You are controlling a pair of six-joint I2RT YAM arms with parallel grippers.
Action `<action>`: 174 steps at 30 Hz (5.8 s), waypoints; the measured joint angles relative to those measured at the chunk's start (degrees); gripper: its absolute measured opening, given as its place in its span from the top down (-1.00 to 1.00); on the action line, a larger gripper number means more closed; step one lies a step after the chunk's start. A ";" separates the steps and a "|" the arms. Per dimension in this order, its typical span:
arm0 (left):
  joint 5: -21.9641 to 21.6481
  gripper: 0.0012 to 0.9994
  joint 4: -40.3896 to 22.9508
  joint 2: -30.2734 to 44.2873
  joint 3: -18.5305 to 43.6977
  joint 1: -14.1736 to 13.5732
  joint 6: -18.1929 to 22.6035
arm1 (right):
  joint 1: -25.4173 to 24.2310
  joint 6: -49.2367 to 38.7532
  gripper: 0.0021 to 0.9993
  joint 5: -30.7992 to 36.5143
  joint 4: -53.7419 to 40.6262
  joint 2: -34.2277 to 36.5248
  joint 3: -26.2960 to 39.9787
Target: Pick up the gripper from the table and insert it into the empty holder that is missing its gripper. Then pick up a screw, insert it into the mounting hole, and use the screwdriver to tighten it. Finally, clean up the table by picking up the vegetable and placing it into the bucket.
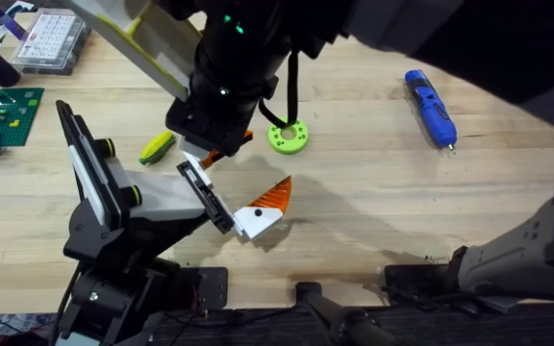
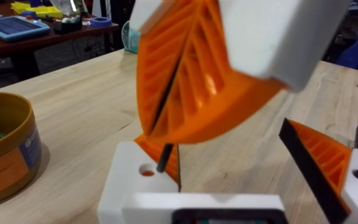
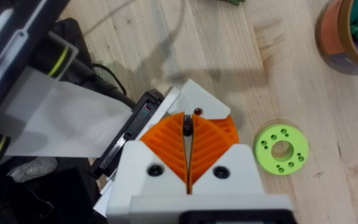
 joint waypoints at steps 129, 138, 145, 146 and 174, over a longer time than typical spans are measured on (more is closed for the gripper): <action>0.54 -0.98 -0.13 0.37 0.02 0.05 -2.87 | 0.00 0.02 0.98 2.97 1.35 5.03 0.33; 0.86 -0.98 -0.16 0.42 0.02 0.00 -3.23 | 0.00 0.02 0.98 2.75 0.16 5.03 0.46; 0.36 -0.98 -0.16 0.42 0.02 0.05 -3.45 | -0.38 0.24 -0.11 4.48 0.38 5.03 0.55; 0.29 -0.98 -0.16 0.42 0.02 0.07 -3.47 | -0.86 0.24 -0.41 5.14 0.44 5.03 0.58; -0.30 0.96 -0.05 0.28 0.02 0.06 -1.66 | -0.67 0.22 -0.99 5.37 -0.23 5.05 1.51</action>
